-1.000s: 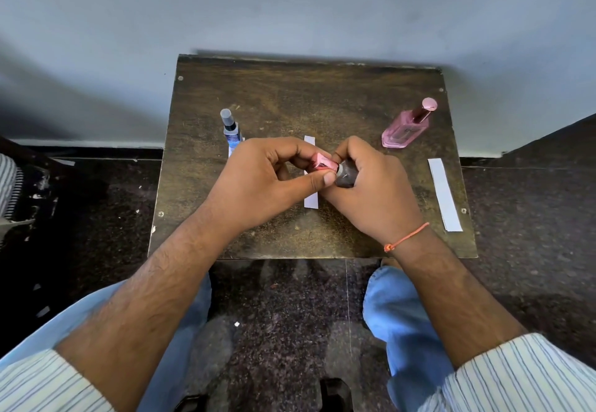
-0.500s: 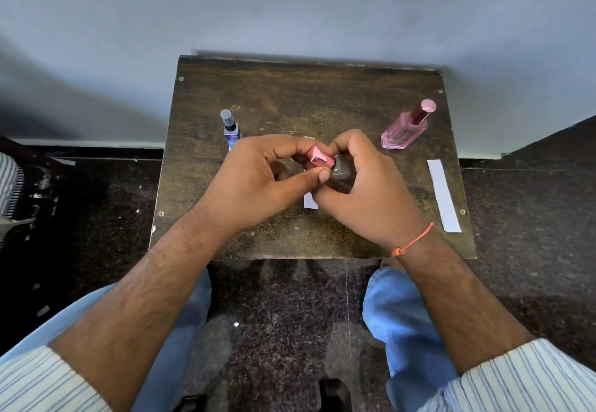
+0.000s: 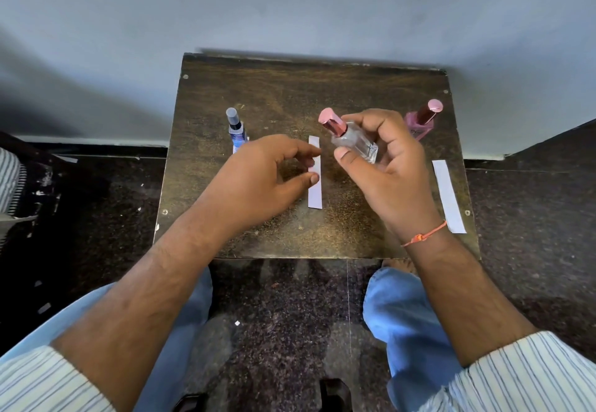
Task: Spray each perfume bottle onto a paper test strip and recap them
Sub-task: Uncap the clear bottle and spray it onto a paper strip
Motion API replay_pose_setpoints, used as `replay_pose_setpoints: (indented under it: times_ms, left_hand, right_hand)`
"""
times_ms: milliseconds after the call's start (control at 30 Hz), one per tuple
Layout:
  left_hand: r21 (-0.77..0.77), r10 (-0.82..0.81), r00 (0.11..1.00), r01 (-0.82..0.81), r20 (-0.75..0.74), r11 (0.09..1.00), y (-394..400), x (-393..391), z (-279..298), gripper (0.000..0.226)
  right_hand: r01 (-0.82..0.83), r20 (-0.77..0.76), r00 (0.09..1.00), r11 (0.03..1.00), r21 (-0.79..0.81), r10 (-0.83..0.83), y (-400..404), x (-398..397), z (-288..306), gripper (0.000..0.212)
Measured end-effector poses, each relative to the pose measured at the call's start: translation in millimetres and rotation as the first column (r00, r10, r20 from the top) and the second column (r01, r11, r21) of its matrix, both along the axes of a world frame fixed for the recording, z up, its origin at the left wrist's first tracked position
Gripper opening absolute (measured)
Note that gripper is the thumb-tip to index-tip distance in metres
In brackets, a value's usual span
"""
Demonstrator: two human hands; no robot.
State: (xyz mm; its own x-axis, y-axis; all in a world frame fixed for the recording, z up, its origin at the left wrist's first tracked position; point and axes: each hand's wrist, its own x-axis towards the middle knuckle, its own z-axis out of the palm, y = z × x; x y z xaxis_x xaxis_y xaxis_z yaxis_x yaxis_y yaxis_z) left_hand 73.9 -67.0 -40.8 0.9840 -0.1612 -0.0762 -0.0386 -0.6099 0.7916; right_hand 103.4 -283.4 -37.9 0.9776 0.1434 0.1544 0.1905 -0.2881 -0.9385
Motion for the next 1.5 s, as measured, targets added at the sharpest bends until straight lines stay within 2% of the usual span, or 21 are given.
replay_pose_setpoints:
  times_ms: [67,100,367,867,1267,1500]
  left_hand:
    - [0.191,-0.07,0.996,0.058,0.056,0.98,2,-1,-2,0.041]
    - [0.24,-0.094,0.993,0.076,0.065,0.968,3,-2,-4,0.044]
    - [0.382,-0.191,0.981,0.159,0.046,0.91,1,-6,-2,0.058]
    - [0.409,-0.192,0.981,0.159,0.041,0.899,2,-6,-5,0.06]
    - [0.373,-0.188,0.981,0.161,0.037,0.914,4,-5,-11,0.06]
    - [0.334,-0.161,0.985,0.133,0.058,0.933,4,-5,-11,0.055]
  right_hand:
    - [0.026,-0.044,0.999,0.999,0.044,-0.024,0,1,0,0.033]
    - [0.032,-0.063,0.998,0.998,0.059,-0.028,1,0,-1,0.034]
    - [0.112,-0.103,0.988,0.993,-0.027,-0.114,11,5,-10,0.036]
    - [0.106,-0.154,0.983,0.994,0.012,-0.103,26,15,-19,0.038]
    - [0.069,-0.169,0.983,0.996,-0.057,-0.078,28,16,-20,0.038]
    - [0.032,-0.188,0.981,0.998,-0.06,-0.043,22,14,-18,0.054]
